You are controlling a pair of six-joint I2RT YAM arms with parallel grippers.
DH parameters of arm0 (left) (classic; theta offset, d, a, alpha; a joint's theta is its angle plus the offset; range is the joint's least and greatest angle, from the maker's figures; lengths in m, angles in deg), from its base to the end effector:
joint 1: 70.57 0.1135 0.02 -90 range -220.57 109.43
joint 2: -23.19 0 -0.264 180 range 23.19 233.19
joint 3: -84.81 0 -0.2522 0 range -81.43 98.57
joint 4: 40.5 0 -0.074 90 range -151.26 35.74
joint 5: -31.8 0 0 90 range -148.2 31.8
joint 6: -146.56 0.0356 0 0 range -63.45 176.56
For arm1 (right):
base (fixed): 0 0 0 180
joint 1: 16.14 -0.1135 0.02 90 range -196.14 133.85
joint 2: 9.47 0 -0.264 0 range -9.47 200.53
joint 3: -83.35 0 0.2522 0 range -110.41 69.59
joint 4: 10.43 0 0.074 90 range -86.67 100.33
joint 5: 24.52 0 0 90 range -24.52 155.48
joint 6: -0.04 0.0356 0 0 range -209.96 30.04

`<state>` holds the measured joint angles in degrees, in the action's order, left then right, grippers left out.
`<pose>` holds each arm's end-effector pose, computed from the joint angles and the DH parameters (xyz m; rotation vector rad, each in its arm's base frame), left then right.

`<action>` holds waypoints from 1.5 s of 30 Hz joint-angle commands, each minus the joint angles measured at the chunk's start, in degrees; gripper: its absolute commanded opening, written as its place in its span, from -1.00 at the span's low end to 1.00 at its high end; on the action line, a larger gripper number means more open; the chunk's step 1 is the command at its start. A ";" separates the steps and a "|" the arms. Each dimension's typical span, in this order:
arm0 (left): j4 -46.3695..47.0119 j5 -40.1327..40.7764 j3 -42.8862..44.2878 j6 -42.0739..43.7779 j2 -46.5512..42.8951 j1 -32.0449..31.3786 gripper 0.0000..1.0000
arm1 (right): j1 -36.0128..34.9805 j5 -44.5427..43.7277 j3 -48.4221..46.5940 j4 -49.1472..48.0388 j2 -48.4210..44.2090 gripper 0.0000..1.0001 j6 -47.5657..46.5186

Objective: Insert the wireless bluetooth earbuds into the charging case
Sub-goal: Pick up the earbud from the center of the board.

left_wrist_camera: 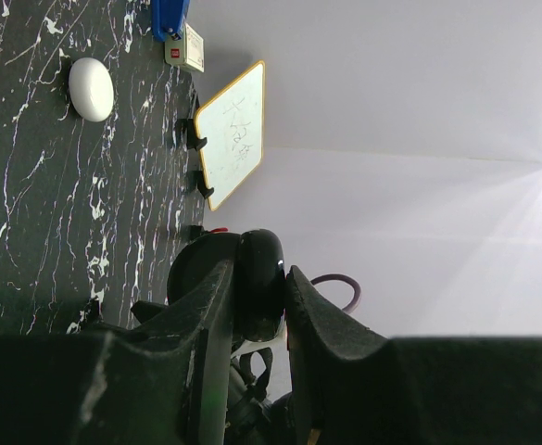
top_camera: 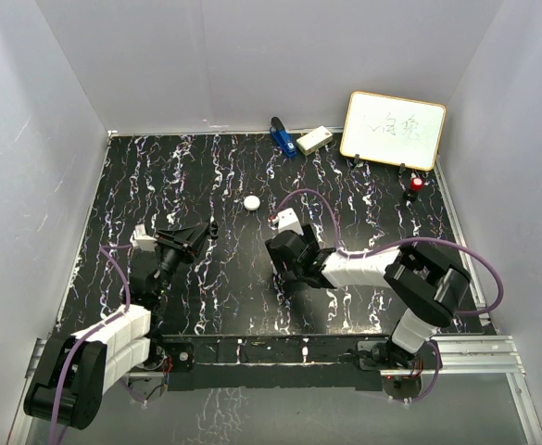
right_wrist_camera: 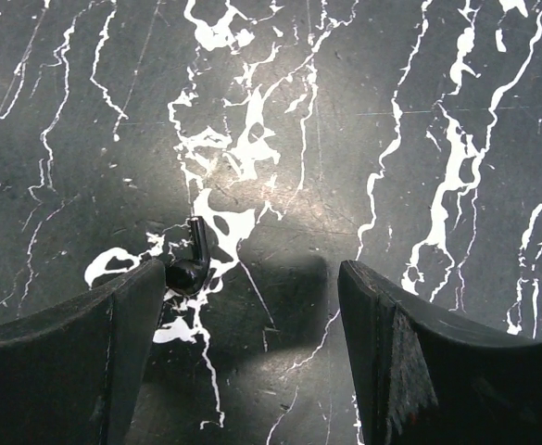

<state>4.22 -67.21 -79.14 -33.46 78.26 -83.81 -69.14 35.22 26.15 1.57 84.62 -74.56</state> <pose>0.1675 -0.0451 0.1820 -0.9280 1.4066 -1.5362 0.2005 0.2363 0.1465 -0.5132 2.2211 -0.0292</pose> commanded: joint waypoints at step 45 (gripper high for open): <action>2.88 -0.41 0.72 0.24 0.89 0.25 -1.00 | 13.52 -2.87 -9.51 8.52 -0.04 0.49 3.65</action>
<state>5.33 -67.23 -79.16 -33.48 79.88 -83.81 -56.96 32.05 19.59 11.60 83.68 -71.17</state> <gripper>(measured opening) 0.236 0.749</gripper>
